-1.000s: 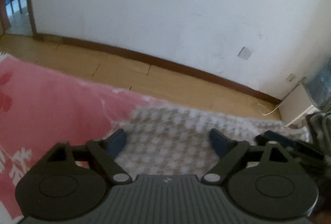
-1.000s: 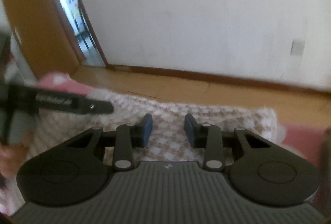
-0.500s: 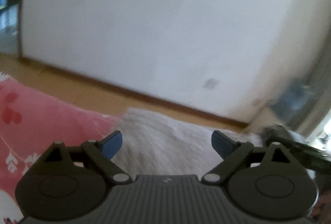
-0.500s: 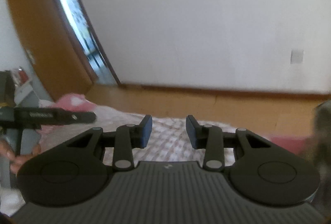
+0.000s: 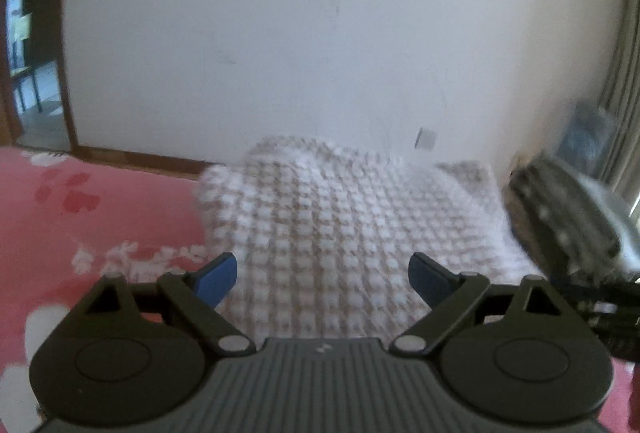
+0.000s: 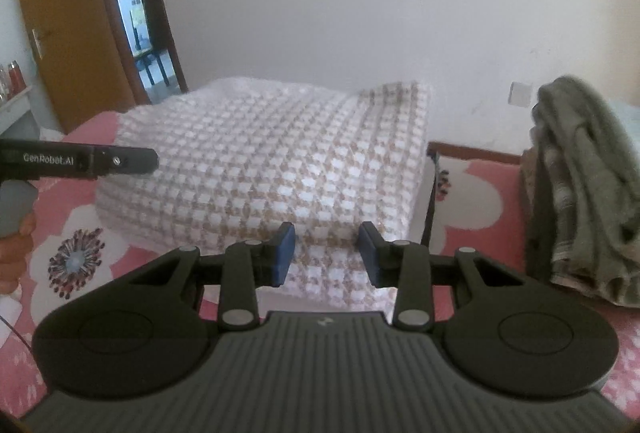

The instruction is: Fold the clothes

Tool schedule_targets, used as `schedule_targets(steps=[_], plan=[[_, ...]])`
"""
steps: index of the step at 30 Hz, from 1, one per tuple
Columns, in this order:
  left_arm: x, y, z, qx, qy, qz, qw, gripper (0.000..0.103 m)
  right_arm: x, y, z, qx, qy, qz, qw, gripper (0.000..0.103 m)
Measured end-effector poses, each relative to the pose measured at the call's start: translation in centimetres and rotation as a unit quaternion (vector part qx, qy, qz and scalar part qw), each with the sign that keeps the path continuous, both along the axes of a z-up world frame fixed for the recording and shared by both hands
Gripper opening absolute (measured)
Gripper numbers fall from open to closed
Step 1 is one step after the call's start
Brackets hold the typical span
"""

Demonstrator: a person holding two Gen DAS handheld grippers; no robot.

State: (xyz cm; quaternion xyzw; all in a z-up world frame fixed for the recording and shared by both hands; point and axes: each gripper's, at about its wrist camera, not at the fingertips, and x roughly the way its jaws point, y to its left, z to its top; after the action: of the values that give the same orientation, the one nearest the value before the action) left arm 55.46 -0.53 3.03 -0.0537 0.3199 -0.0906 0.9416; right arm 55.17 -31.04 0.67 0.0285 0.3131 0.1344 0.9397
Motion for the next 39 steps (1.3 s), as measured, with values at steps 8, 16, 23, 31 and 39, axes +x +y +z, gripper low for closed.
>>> schedule_targets(steps=[8,16,23,31,39], plan=[[-11.8,-0.8,0.5,-0.029,0.021,0.020,0.9992,0.101,-11.7,0.8,-1.5,0.003,0.070,0.007,0.998,0.039],[-22.1,-2.2,5.8,0.007,0.056,0.046,0.9973,0.103,-19.8,2.0,3.1,0.019,0.122,-0.013,0.992,0.081],[-26.4,-5.7,8.8,0.089,0.063,0.087,0.9903,0.103,-24.7,1.6,6.5,0.004,0.114,-0.033,0.993,0.097],[-29.2,-8.2,9.5,0.109,0.098,0.098,0.9844,0.103,-28.1,0.3,8.1,-0.043,0.104,-0.069,0.991,0.101],[-30.8,-9.1,10.8,0.103,0.096,0.126,0.9821,0.103,-29.8,-0.5,10.0,-0.063,0.078,-0.112,0.989,0.102]])
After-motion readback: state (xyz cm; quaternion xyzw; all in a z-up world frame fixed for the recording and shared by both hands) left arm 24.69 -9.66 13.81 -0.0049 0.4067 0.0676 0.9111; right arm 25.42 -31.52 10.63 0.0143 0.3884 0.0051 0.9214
